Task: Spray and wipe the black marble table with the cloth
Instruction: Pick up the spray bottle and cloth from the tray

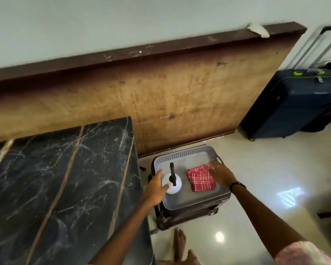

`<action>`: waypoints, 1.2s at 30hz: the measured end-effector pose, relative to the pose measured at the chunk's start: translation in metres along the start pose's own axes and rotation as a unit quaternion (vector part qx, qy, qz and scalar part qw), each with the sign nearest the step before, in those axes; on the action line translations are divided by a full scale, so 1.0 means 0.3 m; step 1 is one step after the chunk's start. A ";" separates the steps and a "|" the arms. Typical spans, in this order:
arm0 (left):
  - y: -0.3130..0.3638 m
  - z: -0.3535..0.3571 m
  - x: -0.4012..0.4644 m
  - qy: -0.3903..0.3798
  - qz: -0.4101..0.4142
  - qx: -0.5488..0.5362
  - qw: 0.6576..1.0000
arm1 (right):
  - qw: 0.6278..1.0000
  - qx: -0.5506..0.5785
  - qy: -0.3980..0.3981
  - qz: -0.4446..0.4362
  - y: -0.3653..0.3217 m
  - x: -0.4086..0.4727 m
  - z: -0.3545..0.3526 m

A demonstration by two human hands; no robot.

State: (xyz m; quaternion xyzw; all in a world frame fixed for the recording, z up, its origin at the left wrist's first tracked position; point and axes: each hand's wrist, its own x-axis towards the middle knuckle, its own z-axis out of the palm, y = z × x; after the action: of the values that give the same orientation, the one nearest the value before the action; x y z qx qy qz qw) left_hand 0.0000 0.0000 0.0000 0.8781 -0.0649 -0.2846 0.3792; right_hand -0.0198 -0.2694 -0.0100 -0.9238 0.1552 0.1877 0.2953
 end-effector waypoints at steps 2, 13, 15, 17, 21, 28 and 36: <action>-0.003 0.029 0.016 -0.022 -0.019 -0.004 1.000 | 0.998 0.020 -0.032 0.048 0.054 0.022 0.032; -0.135 0.191 0.233 -0.019 -0.054 -0.023 0.998 | 0.973 0.102 -0.032 0.204 0.319 0.283 0.332; -0.143 0.209 0.277 -0.014 -0.045 -0.023 0.999 | 0.968 0.106 -0.020 0.228 0.306 0.302 0.348; -0.145 0.221 0.307 -0.009 -0.034 -0.025 0.999 | 0.965 0.099 0.006 0.243 0.288 0.309 0.343; -0.148 0.239 0.340 0.025 -0.024 0.012 0.999 | 0.950 0.174 0.009 0.259 0.319 0.330 0.338; -0.079 0.223 0.323 0.044 0.003 0.074 0.996 | 0.965 0.166 -0.022 0.201 0.309 0.326 0.331; 0.049 0.020 0.077 0.083 0.029 0.016 0.996 | 0.947 0.308 0.014 0.089 0.071 0.121 0.165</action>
State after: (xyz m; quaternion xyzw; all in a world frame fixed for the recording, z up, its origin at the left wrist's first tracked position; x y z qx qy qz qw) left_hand 0.0172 -0.0216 -0.0034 0.9024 -0.0632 -0.1985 0.3772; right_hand -0.0090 -0.2624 -0.0737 -0.7729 0.2912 0.1428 0.5453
